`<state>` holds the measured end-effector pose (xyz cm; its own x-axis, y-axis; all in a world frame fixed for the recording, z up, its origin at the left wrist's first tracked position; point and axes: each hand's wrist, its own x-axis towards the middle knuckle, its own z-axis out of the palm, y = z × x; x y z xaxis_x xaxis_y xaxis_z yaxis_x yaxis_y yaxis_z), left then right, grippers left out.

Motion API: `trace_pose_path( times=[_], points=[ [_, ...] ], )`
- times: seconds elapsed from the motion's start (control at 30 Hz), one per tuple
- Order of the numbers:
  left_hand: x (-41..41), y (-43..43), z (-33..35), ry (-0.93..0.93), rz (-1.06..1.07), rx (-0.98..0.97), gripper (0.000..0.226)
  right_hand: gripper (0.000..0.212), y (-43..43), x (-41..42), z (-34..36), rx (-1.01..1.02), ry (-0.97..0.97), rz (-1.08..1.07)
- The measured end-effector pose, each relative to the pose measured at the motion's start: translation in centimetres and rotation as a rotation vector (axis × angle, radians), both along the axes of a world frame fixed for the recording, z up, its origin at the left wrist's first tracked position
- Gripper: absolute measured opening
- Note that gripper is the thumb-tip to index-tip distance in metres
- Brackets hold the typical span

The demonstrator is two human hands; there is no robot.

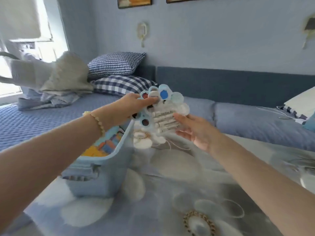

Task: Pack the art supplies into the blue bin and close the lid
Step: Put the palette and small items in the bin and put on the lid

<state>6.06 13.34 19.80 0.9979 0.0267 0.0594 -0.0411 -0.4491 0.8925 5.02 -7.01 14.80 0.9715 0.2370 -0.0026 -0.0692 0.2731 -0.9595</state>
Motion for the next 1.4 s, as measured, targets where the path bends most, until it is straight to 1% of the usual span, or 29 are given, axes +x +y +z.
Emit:
trace_pose_path(
  times=[0.1,0.17,0.2,0.23,0.33,0.4,0.47,0.53,0.57,0.63,0.7,0.77,0.83,0.87,0.97,1.1,1.13,1.2,1.27,1.3,1.4],
  points=[
    [-0.6,6.9,1.2,-0.109,0.238,-0.024,0.044,0.01,5.5,1.4,0.8,-0.047,0.025,0.028],
    [-0.6,10.9,1.1,-0.203,0.393,0.044,0.042,0.008,8.0,2.7,0.9,-0.079,-0.029,-0.02],
    [-0.4,12.7,0.7,-0.218,0.429,0.085,0.044,0.007,9.0,3.3,1.0,-0.08,-0.066,-0.069],
    [-0.3,13.9,0.1,-0.202,0.443,0.146,0.045,0.007,9.9,3.9,1.0,-0.073,-0.089,-0.129],
    [0.7,15.1,-2.5,-0.07,0.451,0.371,0.051,0.013,11.9,5.5,1.0,-0.099,-0.084,-0.265],
    [1.4,14.7,-3.7,-0.091,0.449,0.455,0.056,0.021,13.2,6.2,0.5,-0.191,-0.078,-0.278],
    [2.0,14.2,-4.1,-0.13,0.398,0.479,0.06,0.025,14.3,6.6,-0.1,-0.245,-0.083,-0.266],
    [2.5,14.2,-4.2,-0.143,0.366,0.491,0.058,0.023,15.0,6.9,-0.6,-0.242,-0.105,-0.244],
    [2.5,14.4,-4.2,-0.149,0.384,0.507,0.057,0.02,15.2,7.1,-0.7,-0.249,-0.119,-0.244],
    [2.3,15.0,-4.2,-0.165,0.444,0.549,0.063,0.01,15.2,7.5,-0.9,-0.294,-0.162,-0.275],
    [2.0,15.8,-4.5,-0.14,0.474,0.582,0.065,0.006,14.8,7.7,-1.1,-0.345,-0.199,-0.303],
    [1.6,16.1,-4.9,-0.022,0.422,0.632,0.066,0.006,14.3,7.6,-1.4,-0.371,-0.211,-0.304],
    [1.2,16.0,-5.6,0.142,0.327,0.62,0.064,0.007,13.6,7.3,-1.6,-0.392,-0.217,-0.294],
    [1.3,15.9,-6.1,0.174,0.301,0.601,0.06,0.006,13.1,7.3,-1.8,-0.408,-0.227,-0.286],
    [1.8,16.2,-7.1,0.103,0.335,0.635,0.054,0.005,11.7,7.2,-1.8,-0.452,-0.269,-0.266],
    [2.1,16.6,-7.6,0.002,0.327,0.774,0.061,0.01,9.0,7.0,-1.7,-0.5,-0.307,-0.255],
    [2.1,16.7,-7.5,-0.011,0.312,0.771,0.06,0.011,8.2,7.0,-1.8,-0.526,-0.317,-0.259],
    [2.1,16.6,-7.4,-0.028,0.266,0.699,0.056,0.012,6.5,6.8,-1.9,-0.562,-0.334,-0.282],
    [2.6,15.6,-7.3,-0.031,0.172,0.625,0.053,0.013,4.7,6.6,-1.8,-0.579,-0.342,-0.32],
    [3.1,14.6,-7.2,-0.035,0.106,0.605,0.055,0.014,3.7,6.4,-1.7,-0.597,-0.344,-0.338],
    [5.5,9.5,-5.8,-0.082,-0.127,0.63,0.075,0.02,0.2,5.3,-1.0,-0.678,-0.353,-0.369]
  ],
)
